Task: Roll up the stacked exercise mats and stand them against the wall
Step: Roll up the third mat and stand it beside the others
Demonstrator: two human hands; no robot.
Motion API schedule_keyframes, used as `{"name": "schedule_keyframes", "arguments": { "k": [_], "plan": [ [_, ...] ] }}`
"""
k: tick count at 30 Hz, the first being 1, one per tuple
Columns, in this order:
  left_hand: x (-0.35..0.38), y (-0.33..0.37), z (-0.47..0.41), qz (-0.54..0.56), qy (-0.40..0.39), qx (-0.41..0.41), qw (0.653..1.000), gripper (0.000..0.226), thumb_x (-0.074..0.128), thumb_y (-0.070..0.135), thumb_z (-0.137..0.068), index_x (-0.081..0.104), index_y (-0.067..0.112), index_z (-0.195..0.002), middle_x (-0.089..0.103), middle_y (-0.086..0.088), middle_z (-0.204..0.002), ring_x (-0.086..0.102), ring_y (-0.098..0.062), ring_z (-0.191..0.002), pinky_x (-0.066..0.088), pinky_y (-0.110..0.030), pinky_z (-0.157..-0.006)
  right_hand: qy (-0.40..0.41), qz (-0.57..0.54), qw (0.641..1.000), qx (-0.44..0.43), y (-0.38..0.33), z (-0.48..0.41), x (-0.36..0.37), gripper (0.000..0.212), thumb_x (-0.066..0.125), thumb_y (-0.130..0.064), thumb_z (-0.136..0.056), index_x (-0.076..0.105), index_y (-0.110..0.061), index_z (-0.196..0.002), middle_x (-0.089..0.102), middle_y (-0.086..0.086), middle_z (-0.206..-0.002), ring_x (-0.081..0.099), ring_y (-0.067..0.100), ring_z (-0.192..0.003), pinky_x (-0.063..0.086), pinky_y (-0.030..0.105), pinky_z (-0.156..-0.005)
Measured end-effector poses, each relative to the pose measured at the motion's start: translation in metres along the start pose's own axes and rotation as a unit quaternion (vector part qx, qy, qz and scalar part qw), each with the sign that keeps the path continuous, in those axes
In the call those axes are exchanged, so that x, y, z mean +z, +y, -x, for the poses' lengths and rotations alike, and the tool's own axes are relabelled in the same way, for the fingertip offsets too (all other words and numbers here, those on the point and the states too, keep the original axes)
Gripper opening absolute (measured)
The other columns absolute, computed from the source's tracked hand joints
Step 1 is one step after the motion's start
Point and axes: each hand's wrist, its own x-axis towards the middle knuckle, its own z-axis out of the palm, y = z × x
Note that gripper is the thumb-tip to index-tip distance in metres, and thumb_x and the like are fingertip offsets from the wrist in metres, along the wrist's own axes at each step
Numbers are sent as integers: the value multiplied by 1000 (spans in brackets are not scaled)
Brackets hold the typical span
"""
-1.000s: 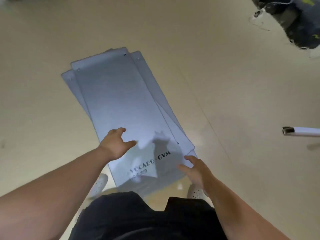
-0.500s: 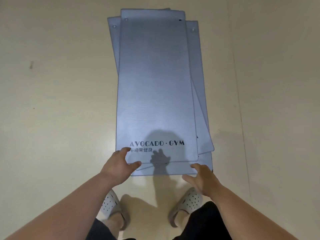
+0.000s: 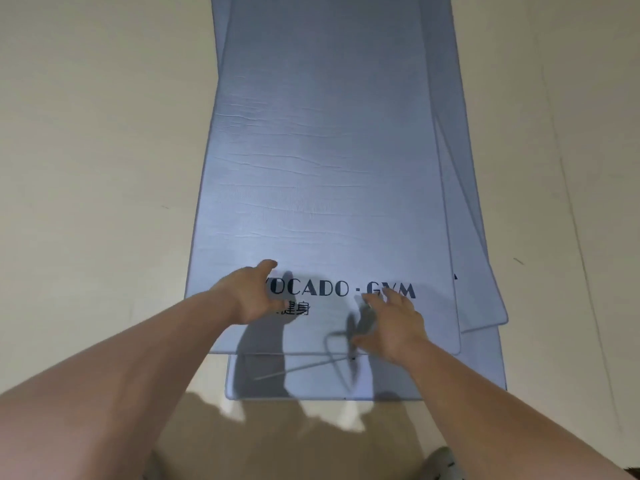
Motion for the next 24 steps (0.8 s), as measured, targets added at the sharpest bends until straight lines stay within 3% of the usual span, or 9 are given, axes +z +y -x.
{"name": "schedule_keyframes", "arguments": {
  "k": [2, 4, 7, 10, 15, 18, 20, 24],
  "plan": [
    [8, -2, -20, -23, 23, 15, 999, 87, 67, 51, -92, 20, 24, -159, 55, -9, -137, 54, -28, -111, 47, -37, -90, -8, 33, 999, -16, 8, -19, 21, 94, 77, -57, -82, 26, -43, -160, 12, 1, -171, 12, 30, -157, 26, 46, -123],
    [19, -2, -28, -55, 22, 17, 998, 83, 66, 52, -91, 23, 25, -157, 50, -10, -141, 52, -30, -118, 46, -37, -92, -33, 56, 998, -22, 16, -24, 39, 91, 75, -56, -84, 27, -42, -160, 11, 0, -171, 15, 30, -156, 30, 47, -121],
    [39, -6, -22, -146, 35, 11, 989, 82, 63, 56, -90, 22, 31, -157, 12, -12, -166, 35, -36, -142, 39, -47, -108, -65, 61, 996, -31, 25, -14, 62, 90, 74, -51, -87, 25, -42, -162, 3, 2, -173, 15, 31, -155, 33, 48, -119],
    [53, -12, -22, -216, 90, 22, 972, 88, 63, 54, -89, 11, 36, -159, -11, -10, -169, 25, -38, -146, 32, -51, -112, -28, 84, 995, -50, 28, -20, 66, 96, 75, -48, -88, 15, -44, -163, -6, 4, -174, 6, 33, -158, 29, 49, -122],
    [84, -38, -46, -228, 56, 11, 972, 104, 72, 55, -80, 0, 49, -155, -1, -6, -167, 21, -34, -147, 37, -49, -106, 5, 138, 989, -59, 35, -47, 73, 108, 75, -34, -92, -8, -55, -160, -29, 3, -170, -18, 33, -159, 18, 57, -125],
    [112, -58, -46, -259, 31, -8, 965, 114, 74, 55, -81, -14, 52, -154, -25, 0, -166, -4, -30, -155, 35, -52, -110, 20, 156, 986, -52, 41, -48, 83, 109, 64, -10, -96, -14, -57, -157, -32, 2, -169, -18, 37, -158, 28, 62, -118],
    [127, -65, -37, -248, 36, -20, 968, 113, 72, 50, -85, -18, 49, -154, -28, 0, -166, -10, -31, -156, 31, -54, -115, 14, 165, 985, -56, 40, -46, 80, 107, 54, 1, -96, -13, -55, -158, -30, 4, -169, -17, 41, -158, 32, 61, -118],
    [141, -60, -22, -266, 63, -13, 962, 95, 56, 65, -85, -2, 44, -158, -14, -10, -169, 5, -38, -153, 21, -59, -117, -20, 159, 984, -84, 39, -47, 70, 106, 55, 3, -93, -5, -52, -161, -22, 6, -172, -13, 42, -159, 37, 56, -118]
  ]
}}
